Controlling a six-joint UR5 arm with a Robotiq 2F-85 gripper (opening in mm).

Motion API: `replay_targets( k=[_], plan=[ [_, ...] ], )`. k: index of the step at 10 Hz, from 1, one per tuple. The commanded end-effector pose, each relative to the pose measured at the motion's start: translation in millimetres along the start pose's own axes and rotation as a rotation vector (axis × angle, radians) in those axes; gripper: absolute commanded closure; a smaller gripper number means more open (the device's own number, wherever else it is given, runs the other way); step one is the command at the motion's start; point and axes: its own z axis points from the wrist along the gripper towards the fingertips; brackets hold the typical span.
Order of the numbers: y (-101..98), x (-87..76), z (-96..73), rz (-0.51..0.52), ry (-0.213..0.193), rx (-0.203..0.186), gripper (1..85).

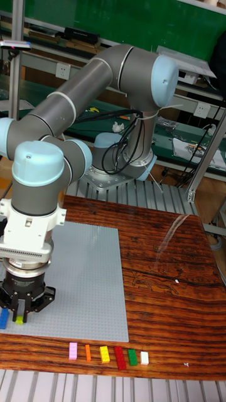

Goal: Build with small Lego blocks

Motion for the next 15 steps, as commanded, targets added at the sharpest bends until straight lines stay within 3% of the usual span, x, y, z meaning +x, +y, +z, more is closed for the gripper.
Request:
replay_targets(
  k=[1, 6, 11, 15],
  plan=[
    [2.2, -5.6, 4.0, 0.006, -0.021, -0.023, 84.7],
    [1.8, -6.0, -1.3, 0.005, -0.02, -0.037, 84.7],
    [7.7, -20.8, 10.2, 0.03, -0.065, -0.051, 84.7],
    [-5.0, -20.2, 1.7, 0.013, -0.048, -0.059, 84.7]
  ],
)
